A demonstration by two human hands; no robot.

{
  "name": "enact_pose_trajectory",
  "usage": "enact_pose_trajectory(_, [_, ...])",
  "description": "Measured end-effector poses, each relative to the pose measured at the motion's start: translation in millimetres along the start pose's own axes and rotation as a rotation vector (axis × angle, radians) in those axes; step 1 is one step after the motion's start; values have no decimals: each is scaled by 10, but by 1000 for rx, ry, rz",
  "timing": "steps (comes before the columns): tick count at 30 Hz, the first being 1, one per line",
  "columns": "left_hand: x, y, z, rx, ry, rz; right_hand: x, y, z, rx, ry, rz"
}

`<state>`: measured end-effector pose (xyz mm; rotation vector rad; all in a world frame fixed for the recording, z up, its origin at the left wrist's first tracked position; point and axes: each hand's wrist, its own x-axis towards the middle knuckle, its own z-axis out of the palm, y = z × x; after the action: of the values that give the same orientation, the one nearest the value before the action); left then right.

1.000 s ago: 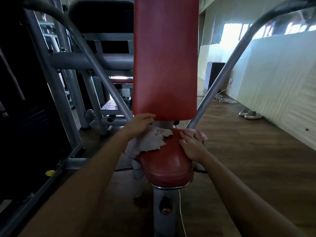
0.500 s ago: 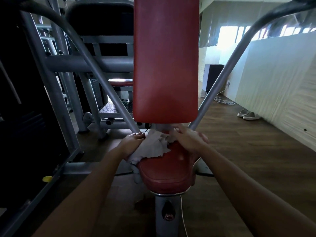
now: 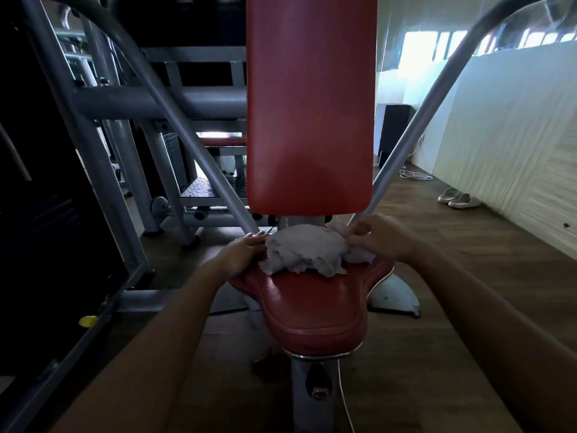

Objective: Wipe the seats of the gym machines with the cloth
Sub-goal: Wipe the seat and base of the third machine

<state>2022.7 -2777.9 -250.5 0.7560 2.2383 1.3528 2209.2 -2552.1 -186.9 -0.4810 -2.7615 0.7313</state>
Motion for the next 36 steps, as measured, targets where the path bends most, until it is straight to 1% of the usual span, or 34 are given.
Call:
enact_pose_trajectory(2, [50, -33, -30, 21, -22, 56, 19, -113, -3, 131, 72, 28])
enact_pose_trajectory(3, [82, -71, -44, 39, -20, 78, 31, -206, 35, 210, 73, 17])
enact_pose_trajectory(4, [77, -77, -49, 52, -16, 65, 31, -316, 94, 248, 27, -8])
enact_pose_trajectory(5, [81, -91, -51, 55, 0, 56, 15, -416, 178, 216, -49, -23])
enact_pose_trajectory(6, [55, -84, -51, 75, -3, 76, -5, -481, 288, 121, -118, -30])
enact_pose_trajectory(7, [73, -108, -56, 114, 9, 118, -3, -501, 379, 16, -135, -29])
enact_pose_trajectory(8, [89, -130, -62, 183, 16, 146, -5, -489, 438, -76, -101, -1])
enact_pose_trajectory(9, [104, -147, -69, 221, 33, 155, 2, -458, 456, -108, -54, 9])
enact_pose_trajectory(12, [113, -184, -72, 267, 83, 181, 22, -296, 343, -140, 1, 47])
enact_pose_trajectory(15, [103, -185, -45, 308, 114, 205, 21, -120, 313, -55, 122, 93])
enact_pose_trajectory(17, [122, -180, -36, 294, 137, 189, 27, -52, 424, -10, 233, 76])
enact_pose_trajectory(21, [55, -151, 30, 302, 208, 178, 32, -69, 606, -66, 473, 11])
enact_pose_trajectory(23, [9, -113, 58, 367, 234, 184, 58, -64, 639, -69, 502, 2])
enact_pose_trajectory(25, [-17, -73, 61, 443, 230, 178, 100, -40, 660, -72, 472, -2])
enact_pose_trajectory(29, [-62, -57, 35, 568, 127, 121, 40, -91, 568, -124, 372, -1])
enact_pose_trajectory(33, [-23, -60, -15, 694, 78, -16, -23, -189, 416, -87, 178, 54])
enact_pose_trajectory(36, [-33, 205, -79, 716, 19, -27, 87, -278, 252, -99, 15, 108])
